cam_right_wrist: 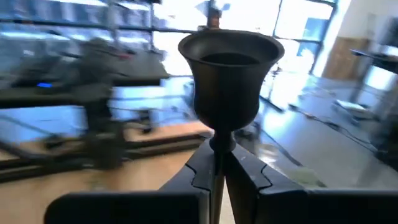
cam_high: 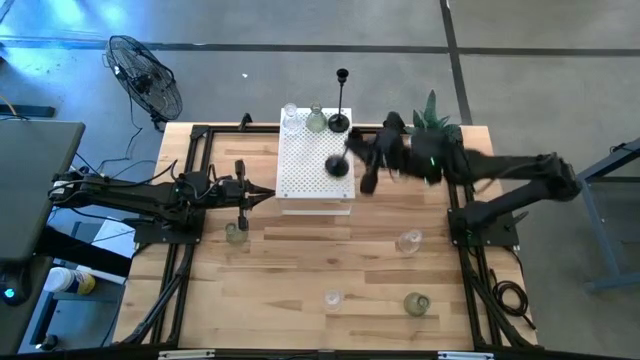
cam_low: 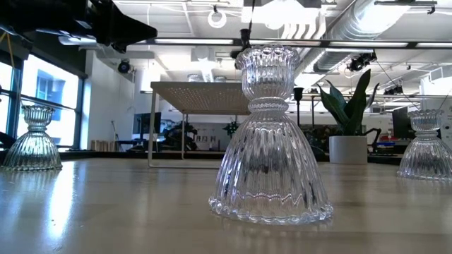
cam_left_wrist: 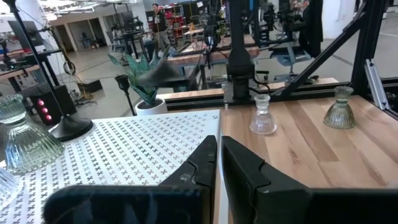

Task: Pick & Place candle stick holders
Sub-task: Put the bottom black candle holder on the shelf aligned with the other black candle holder, then put the top green glass candle holder on the shelf aligned with the other green glass candle holder

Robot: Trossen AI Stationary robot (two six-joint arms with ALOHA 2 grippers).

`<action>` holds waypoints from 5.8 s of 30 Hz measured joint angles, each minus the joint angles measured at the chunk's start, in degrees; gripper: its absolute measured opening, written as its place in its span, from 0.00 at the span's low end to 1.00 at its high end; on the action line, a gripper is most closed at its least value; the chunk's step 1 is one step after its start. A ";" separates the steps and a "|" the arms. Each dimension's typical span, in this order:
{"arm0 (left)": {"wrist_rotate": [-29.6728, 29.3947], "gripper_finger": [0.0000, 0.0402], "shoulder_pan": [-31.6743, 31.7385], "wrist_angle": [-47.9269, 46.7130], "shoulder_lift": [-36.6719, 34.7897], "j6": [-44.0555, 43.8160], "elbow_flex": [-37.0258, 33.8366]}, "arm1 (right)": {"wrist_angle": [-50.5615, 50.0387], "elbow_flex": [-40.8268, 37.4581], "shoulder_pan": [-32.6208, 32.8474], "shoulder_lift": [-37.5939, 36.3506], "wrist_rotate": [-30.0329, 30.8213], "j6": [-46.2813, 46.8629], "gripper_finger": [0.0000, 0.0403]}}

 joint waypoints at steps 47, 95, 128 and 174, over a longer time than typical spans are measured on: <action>0.28 0.05 -0.04 0.83 0.04 -0.35 0.02 | 2.98 0.77 -26.32 10.99 -21.01 1.38 0.04; -4.43 0.05 -0.01 -7.40 0.00 -4.50 0.41 | -11.77 -13.46 -6.46 -4.85 -0.85 7.09 0.02; 2.37 0.73 -13.22 -88.90 23.76 -43.94 32.96 | 18.38 -35.99 6.64 -8.59 3.97 6.41 0.00; 9.58 0.43 -13.60 -79.81 23.56 -40.46 37.36 | 18.36 -35.95 6.62 -8.55 4.12 5.14 0.00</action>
